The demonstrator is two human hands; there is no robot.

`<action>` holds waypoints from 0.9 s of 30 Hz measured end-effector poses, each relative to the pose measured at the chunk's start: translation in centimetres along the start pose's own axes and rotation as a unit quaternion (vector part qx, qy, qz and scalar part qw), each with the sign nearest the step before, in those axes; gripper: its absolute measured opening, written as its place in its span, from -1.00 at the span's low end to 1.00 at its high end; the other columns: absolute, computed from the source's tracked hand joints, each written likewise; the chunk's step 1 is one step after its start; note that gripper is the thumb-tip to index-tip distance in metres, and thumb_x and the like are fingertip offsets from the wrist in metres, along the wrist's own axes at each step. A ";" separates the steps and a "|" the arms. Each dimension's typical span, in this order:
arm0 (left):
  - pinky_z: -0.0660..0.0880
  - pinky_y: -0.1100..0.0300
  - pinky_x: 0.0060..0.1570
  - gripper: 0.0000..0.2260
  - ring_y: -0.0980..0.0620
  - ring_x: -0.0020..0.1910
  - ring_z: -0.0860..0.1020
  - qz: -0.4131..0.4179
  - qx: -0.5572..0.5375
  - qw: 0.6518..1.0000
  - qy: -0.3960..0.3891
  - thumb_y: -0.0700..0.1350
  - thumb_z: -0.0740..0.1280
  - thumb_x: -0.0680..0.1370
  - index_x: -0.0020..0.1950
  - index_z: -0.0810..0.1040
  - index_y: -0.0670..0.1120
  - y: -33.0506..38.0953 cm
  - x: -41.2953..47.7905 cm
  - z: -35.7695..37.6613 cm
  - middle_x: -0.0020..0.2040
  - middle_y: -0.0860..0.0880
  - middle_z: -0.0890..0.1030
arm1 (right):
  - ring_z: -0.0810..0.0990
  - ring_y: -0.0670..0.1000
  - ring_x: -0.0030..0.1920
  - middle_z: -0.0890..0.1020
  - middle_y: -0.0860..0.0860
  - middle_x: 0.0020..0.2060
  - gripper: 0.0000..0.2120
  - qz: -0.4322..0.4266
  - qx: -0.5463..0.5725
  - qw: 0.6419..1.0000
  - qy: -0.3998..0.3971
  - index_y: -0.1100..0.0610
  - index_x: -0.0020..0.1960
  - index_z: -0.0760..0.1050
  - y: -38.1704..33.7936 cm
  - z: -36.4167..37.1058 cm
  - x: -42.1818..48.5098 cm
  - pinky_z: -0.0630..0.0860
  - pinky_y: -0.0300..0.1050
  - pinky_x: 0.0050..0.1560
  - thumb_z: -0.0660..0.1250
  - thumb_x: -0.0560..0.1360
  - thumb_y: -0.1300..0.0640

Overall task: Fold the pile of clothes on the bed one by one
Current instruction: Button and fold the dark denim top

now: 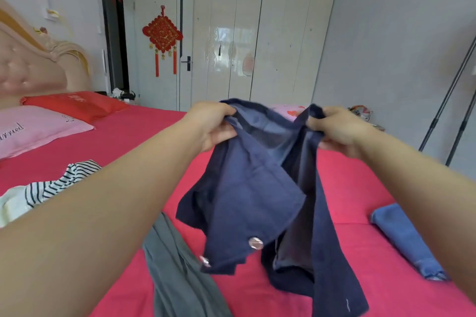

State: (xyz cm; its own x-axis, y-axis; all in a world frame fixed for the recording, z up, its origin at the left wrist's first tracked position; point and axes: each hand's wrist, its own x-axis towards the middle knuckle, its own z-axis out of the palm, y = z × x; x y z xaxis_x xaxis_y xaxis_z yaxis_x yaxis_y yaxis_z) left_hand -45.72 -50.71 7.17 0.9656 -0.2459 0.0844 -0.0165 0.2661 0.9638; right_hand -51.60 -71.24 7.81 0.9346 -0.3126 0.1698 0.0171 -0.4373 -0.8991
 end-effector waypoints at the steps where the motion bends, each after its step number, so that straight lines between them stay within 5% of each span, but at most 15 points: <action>1: 0.55 0.26 -0.49 -0.82 0.07 -0.49 0.55 -0.005 0.003 1.000 -0.017 -0.36 0.19 0.55 -0.22 0.41 -0.16 -0.3 -0.1 0.6 -0.31 -0.11 0.52 | 0.46 -0.03 -0.18 0.54 0.02 -0.17 -0.86 -0.001 0.022 0.999 -0.045 0.06 0.01 0.51 0.1 1.0 0.1 0.48 -0.24 -0.20 0.20 0.57 0.22; 3: 0.55 0.26 -0.50 -0.83 0.04 -0.44 0.55 -0.011 0.025 0.999 -0.043 -0.35 0.21 0.54 -0.21 0.39 -0.15 -1.1 -0.4 1.9 -0.30 -0.13 0.51 | 0.48 0.01 -0.03 0.57 0.03 -0.07 -0.81 0.001 0.050 0.989 -0.139 0.06 0.13 0.51 0.4 3.0 0.1 0.47 -0.09 0.02 0.23 0.56 0.21; 6: 0.54 0.22 -0.35 -0.87 0.01 -0.34 0.53 0.008 0.103 0.993 -0.058 -0.34 0.23 0.51 -0.18 0.44 -0.14 -2.3 -0.2 3.1 -0.20 -0.15 0.55 | 0.56 -0.05 -0.15 0.61 0.00 -0.12 -0.85 0.014 0.066 0.968 -0.241 0.06 0.08 0.52 1.0 5.3 0.3 0.53 -0.23 -0.17 0.25 0.55 0.18; 11: 0.51 0.19 -0.02 -0.92 0.06 -0.09 0.57 0.045 0.079 0.989 -0.117 -0.16 0.26 0.57 0.04 0.52 -0.07 -3.2 0.1 1.1 -0.07 -0.03 0.61 | 0.53 -0.02 -0.11 0.59 -0.01 -0.18 -0.89 -0.023 0.039 0.985 -0.169 0.06 -0.03 0.49 1.9 5.5 1.2 0.47 -0.15 -0.02 0.22 0.56 0.22; 15: 0.39 0.03 0.24 -0.59 -0.02 0.21 0.47 0.046 0.152 0.987 -0.034 0.09 0.31 0.52 0.33 0.37 0.05 -6.2 1.5 -2.8 0.22 -0.01 0.50 | 0.58 -0.01 -0.08 0.62 -0.01 -0.15 -0.88 -0.103 0.167 0.964 -0.178 0.10 0.00 0.47 -0.5 3.3 1.8 0.50 -0.12 0.04 0.21 0.51 0.24; 18: 0.33 0.02 0.29 -0.18 -0.12 0.33 0.39 -0.005 0.173 0.985 -0.022 0.05 0.44 0.25 0.47 0.23 -0.06 -9.0 1.4 -4.9 0.35 -0.14 0.41 | 0.64 -0.08 -0.14 0.65 -0.05 -0.20 -0.82 -0.155 0.220 0.938 -0.217 0.11 0.00 0.45 -3.4 1.9 1.7 0.57 -0.21 -0.06 0.16 0.48 0.29; 19: 0.37 0.07 0.24 -0.18 -0.09 0.29 0.41 -0.013 0.169 0.985 -0.031 0.02 0.39 0.17 0.42 0.31 -0.10 -9.7 1.4 -5.3 0.30 -0.11 0.47 | 0.64 -0.09 -0.14 0.65 -0.05 -0.19 -0.80 -0.169 0.223 0.934 -0.223 0.11 0.01 0.45 -4.0 1.7 1.7 0.57 -0.21 -0.05 0.14 0.49 0.32; 21: 0.49 0.28 -0.06 -0.51 0.07 0.00 0.51 -0.004 0.151 0.986 -0.065 -0.05 0.35 0.15 0.08 0.52 -0.07 -10.5 1.5 -5.7 -0.07 0.05 0.62 | 0.64 -0.09 -0.14 0.65 -0.06 -0.20 -0.79 -0.187 0.231 0.929 -0.221 0.12 0.01 0.45 -4.8 1.9 1.9 0.57 -0.21 -0.04 0.13 0.50 0.34; 24: 0.38 0.19 -0.23 -0.94 0.09 -0.29 0.40 0.012 0.180 0.983 -0.047 -0.21 0.32 0.35 -0.26 0.48 -0.07 -11.0 2.3 -5.9 -0.35 0.06 0.54 | 0.64 -0.10 -0.15 0.66 -0.07 -0.21 -0.75 -0.185 0.249 0.928 -0.205 0.09 0.00 0.46 -4.0 2.2 2.5 0.58 -0.24 -0.06 0.11 0.51 0.37; 27: 0.39 0.33 -0.44 -0.74 0.18 -0.53 0.41 0.012 0.144 0.990 0.000 -0.32 0.24 0.55 -0.30 0.42 -0.07 -10.0 3.6 -6.6 -0.57 0.10 0.48 | 0.64 -0.10 -0.19 0.67 -0.07 -0.23 -0.70 -0.138 0.211 0.947 -0.199 0.12 0.00 0.45 -1.0 1.6 3.3 0.56 -0.24 -0.12 0.06 0.54 0.44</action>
State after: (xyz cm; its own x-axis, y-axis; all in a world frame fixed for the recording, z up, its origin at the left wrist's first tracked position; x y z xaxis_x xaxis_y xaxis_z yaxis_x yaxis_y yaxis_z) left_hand -40.37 -48.10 -3.79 0.9640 -0.2431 0.1080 -0.1124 -0.0045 0.9936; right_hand -47.94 -70.46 8.65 0.9326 0.1446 0.3307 0.3413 -0.0545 -0.9384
